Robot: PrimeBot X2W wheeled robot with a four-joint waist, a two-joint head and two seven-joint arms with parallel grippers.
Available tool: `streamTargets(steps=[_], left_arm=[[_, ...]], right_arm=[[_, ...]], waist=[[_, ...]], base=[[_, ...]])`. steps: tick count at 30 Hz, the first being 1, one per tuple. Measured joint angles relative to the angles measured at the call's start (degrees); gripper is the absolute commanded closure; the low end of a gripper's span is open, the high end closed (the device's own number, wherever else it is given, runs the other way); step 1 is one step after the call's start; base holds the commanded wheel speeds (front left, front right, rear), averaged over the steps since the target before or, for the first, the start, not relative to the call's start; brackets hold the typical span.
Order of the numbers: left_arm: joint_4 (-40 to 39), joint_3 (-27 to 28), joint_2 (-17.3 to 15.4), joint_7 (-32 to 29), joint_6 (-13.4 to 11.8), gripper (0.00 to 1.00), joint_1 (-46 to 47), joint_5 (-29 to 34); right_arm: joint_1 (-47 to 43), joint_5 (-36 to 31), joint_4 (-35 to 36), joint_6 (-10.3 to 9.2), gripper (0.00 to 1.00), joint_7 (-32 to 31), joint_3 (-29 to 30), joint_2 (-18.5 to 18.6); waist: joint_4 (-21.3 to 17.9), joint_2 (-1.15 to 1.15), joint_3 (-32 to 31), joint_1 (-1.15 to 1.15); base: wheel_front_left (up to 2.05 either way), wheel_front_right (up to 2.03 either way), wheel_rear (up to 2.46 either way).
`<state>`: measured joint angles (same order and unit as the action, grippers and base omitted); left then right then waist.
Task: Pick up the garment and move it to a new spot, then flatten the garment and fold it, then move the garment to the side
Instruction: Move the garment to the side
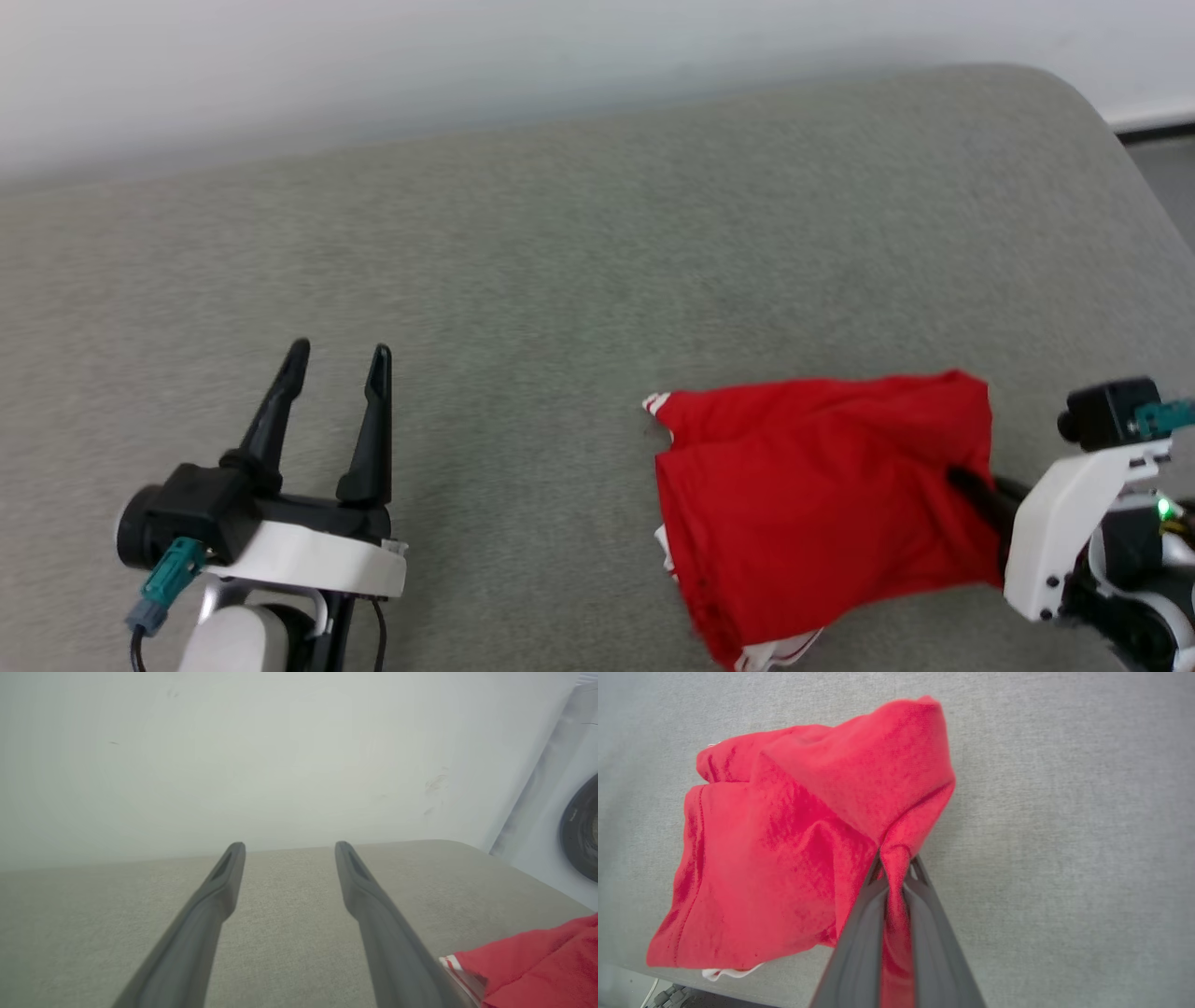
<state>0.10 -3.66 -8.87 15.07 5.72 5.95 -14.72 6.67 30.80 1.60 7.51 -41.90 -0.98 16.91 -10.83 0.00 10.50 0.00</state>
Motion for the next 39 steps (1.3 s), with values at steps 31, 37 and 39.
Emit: streamTargets(steps=[31,37,39], left_arm=[[-15.4,-5.1,-8.7,-6.7,1.3,0.00,18.1,0.9],[-14.3,-5.1,-8.8,-5.8,1.3,0.00,18.3,0.7],[-13.5,-5.1,-8.7,-5.4,1.1,0.00,18.1,0.4]], right_arm=[[29.7,-25.5,-17.1,0.02,0.79,6.6,29.5,6.5],[29.8,-29.0,-19.3,0.02,0.00,9.6,32.3,4.0],[29.8,-30.7,-19.7,0.02,0.00,11.7,33.6,3.5]], waist=[[-4.0,0.00,29.2,0.01],[-2.8,0.00,28.8,0.01],[-2.5,0.00,27.9,0.01]], base=[[0.00,0.00,0.00],[0.00,0.00,0.00],[0.00,0.00,0.00]])
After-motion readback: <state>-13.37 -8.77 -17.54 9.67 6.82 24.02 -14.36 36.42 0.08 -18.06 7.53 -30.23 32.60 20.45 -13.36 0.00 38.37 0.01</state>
